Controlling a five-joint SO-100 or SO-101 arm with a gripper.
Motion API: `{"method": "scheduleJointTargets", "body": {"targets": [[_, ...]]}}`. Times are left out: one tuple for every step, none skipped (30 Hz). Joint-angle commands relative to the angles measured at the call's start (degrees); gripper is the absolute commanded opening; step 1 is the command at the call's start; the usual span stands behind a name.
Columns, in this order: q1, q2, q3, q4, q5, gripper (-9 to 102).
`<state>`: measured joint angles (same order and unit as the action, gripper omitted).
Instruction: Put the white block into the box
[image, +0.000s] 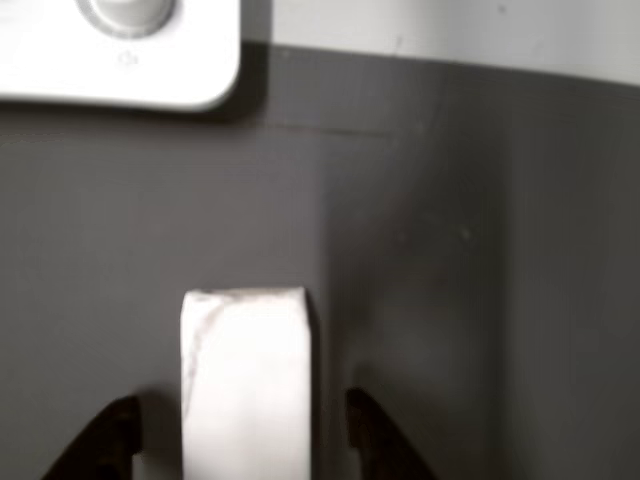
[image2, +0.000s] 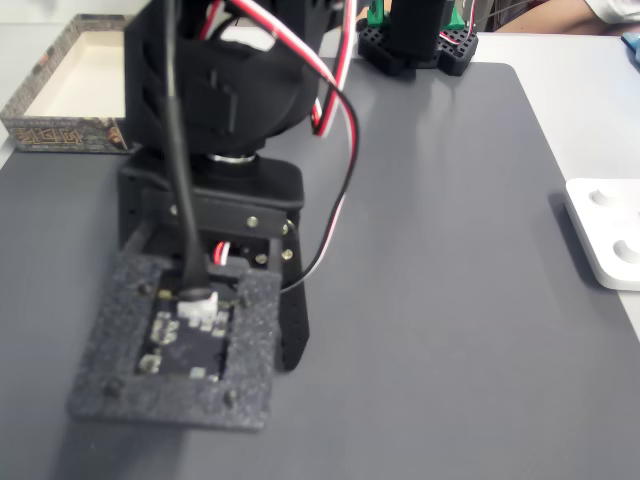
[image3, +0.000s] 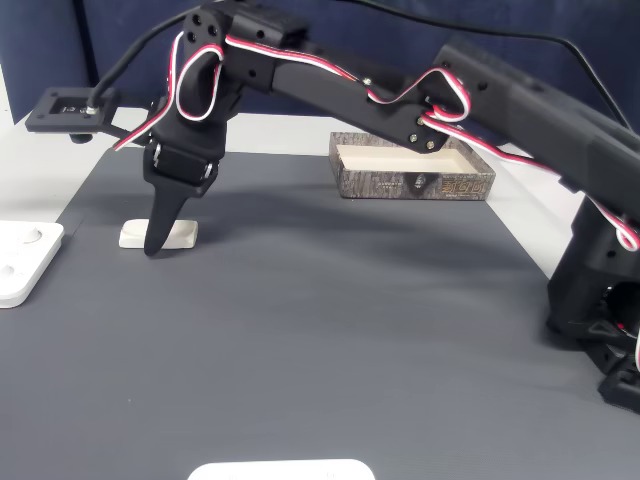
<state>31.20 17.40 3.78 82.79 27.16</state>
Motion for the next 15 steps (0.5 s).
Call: {"method": "scheduleJointTargets", "body": {"targets": [[1.1, 0.7, -4.2, -1.0, -0.3, 28], [1.1, 0.7, -4.2, -1.1, -0.4, 28], [1.1, 0.7, -4.2, -1.1, -0.4, 28], [1.1, 0.7, -4.2, -1.1, -0.4, 27], [1.1, 0.7, -4.2, -1.0, -0.4, 27], [1.2, 0.7, -4.2, -0.9, -0.4, 27], [1.2, 0.6, -4.2, -0.9, -0.4, 27], [1.2, 0.5, -4.2, -0.9, -0.4, 27], [1.2, 0.4, -4.2, -0.9, -0.4, 27], [1.1, 0.2, -4.3, -0.9, -0.4, 27], [1.1, 0.0, -4.5, -1.0, -0.4, 27], [1.1, -0.1, -4.7, -1.0, -0.4, 27], [1.0, -0.3, -4.7, -1.0, -0.4, 27], [1.0, -0.4, -4.8, -1.0, -0.5, 27], [1.0, -0.4, -4.9, -1.0, -0.5, 27]]}}
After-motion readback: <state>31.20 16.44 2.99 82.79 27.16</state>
